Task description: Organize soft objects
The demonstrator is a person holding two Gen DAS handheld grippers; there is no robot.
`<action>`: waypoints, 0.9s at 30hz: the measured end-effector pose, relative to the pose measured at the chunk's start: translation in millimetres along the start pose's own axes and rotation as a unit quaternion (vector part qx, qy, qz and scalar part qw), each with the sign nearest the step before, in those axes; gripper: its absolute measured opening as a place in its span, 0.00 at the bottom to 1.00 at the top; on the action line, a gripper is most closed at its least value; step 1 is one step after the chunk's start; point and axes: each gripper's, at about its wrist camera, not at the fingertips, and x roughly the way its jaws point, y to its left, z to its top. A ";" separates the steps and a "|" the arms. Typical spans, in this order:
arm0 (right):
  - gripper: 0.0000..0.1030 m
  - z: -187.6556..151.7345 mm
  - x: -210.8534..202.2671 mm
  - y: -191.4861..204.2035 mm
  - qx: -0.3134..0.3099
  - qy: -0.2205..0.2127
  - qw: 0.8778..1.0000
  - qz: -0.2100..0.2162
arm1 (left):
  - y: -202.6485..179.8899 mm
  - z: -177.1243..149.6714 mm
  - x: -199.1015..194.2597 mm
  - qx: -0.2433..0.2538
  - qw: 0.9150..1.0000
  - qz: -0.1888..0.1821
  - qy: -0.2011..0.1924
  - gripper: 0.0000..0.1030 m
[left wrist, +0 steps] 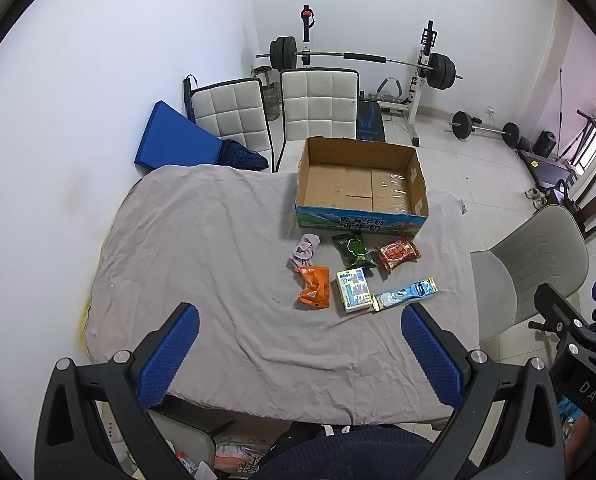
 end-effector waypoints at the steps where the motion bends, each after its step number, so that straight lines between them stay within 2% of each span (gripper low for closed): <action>1: 1.00 0.2 -0.3 -0.5 0.001 0.000 1.000 0.000 | 0.2 0.0 -0.1 0.000 1.000 -0.001 0.000 1.00; 19: 1.00 -0.9 5.7 -3.6 0.004 0.006 1.000 0.002 | -0.3 -3.2 0.2 -0.003 1.000 -0.002 0.001 1.00; 23: 1.00 1.7 24.1 -5.6 0.012 0.023 1.000 0.011 | 7.1 2.5 12.1 -0.013 1.000 0.003 -0.003 1.00; 27: 1.00 7.0 71.9 -10.3 0.024 0.067 0.997 0.028 | 20.5 13.4 49.8 -0.030 0.999 0.006 0.011 1.00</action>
